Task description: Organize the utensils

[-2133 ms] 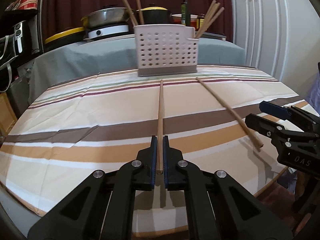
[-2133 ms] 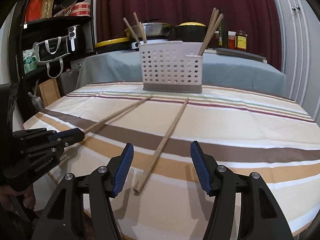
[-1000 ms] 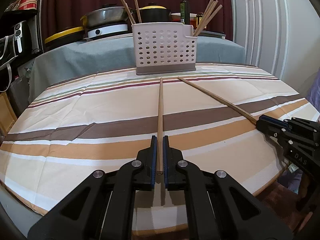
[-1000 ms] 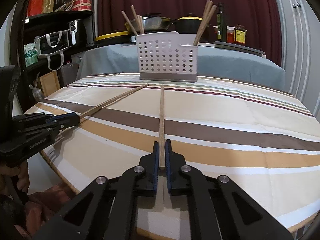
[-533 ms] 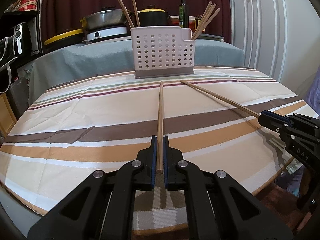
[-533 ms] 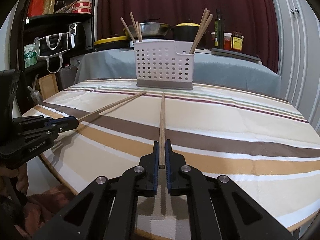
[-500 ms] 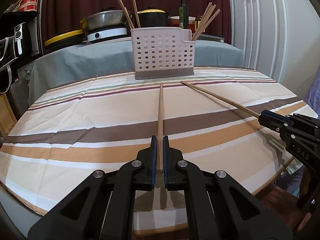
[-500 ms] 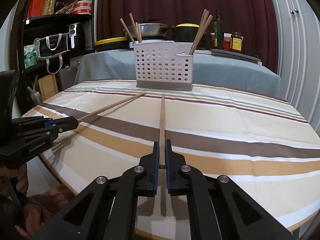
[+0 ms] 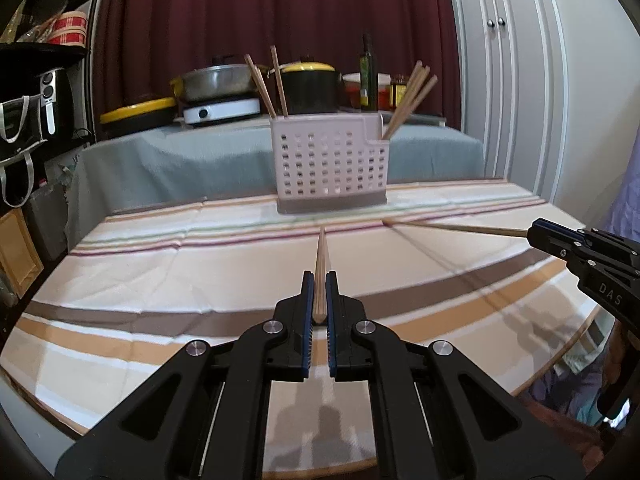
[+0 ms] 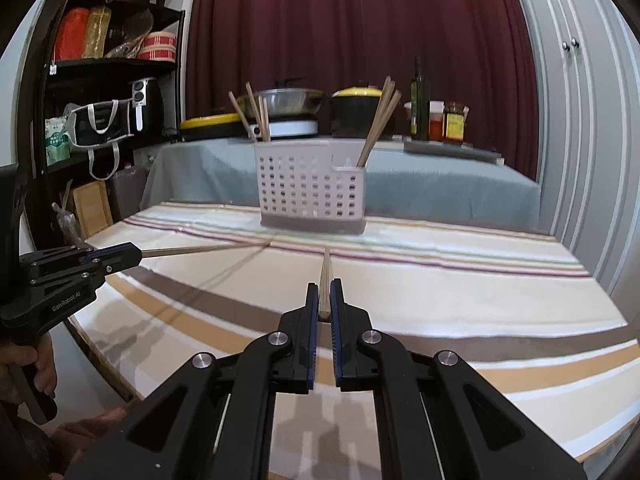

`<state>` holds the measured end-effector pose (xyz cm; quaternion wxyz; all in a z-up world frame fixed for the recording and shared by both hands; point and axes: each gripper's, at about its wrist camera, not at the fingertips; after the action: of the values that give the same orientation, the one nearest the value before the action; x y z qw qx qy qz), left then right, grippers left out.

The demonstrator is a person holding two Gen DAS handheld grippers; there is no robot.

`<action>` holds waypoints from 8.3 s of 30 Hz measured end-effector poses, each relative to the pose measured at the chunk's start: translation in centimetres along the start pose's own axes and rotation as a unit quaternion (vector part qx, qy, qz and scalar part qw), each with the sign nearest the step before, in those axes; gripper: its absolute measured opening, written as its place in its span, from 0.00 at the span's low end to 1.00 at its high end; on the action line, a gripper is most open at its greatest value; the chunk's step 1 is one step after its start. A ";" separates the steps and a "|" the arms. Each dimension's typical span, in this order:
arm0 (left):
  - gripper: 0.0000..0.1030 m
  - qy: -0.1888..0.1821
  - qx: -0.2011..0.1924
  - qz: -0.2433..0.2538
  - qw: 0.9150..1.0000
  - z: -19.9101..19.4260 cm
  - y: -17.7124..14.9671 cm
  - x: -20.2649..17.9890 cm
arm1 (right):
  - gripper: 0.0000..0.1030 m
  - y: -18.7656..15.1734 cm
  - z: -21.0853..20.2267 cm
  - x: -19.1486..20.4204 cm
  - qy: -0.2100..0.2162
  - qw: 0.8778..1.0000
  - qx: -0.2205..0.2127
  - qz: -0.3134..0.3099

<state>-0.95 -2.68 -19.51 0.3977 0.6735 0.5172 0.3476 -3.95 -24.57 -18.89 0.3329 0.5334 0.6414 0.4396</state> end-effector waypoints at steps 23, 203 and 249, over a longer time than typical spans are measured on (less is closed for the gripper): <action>0.06 -0.005 -0.072 -0.027 0.997 -5.6 7.0 1.8 | 0.07 6.6 -3.8 -1.2 -0.006 1.000 -0.027 0.012; 0.90 0.054 -0.149 -0.029 0.987 2.3 19.4 4.1 | 0.83 16.5 5.9 -1.0 -0.032 0.995 -0.094 0.007; 0.96 0.049 -0.127 -0.054 0.989 -6.1 14.9 2.2 | 0.83 13.5 -1.9 -0.9 -0.055 0.994 -0.096 0.018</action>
<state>0.38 -1.70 -3.36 0.4727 0.5709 0.5228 0.4211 -0.16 -25.19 -5.81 0.4093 0.5339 0.5675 0.4748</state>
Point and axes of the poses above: each gripper's, at about its wrist camera, not at the fingertips, and z roughly the way its jaws point, x to its left, y to its top, and after that the axes turned 1 degree about y, right-handed
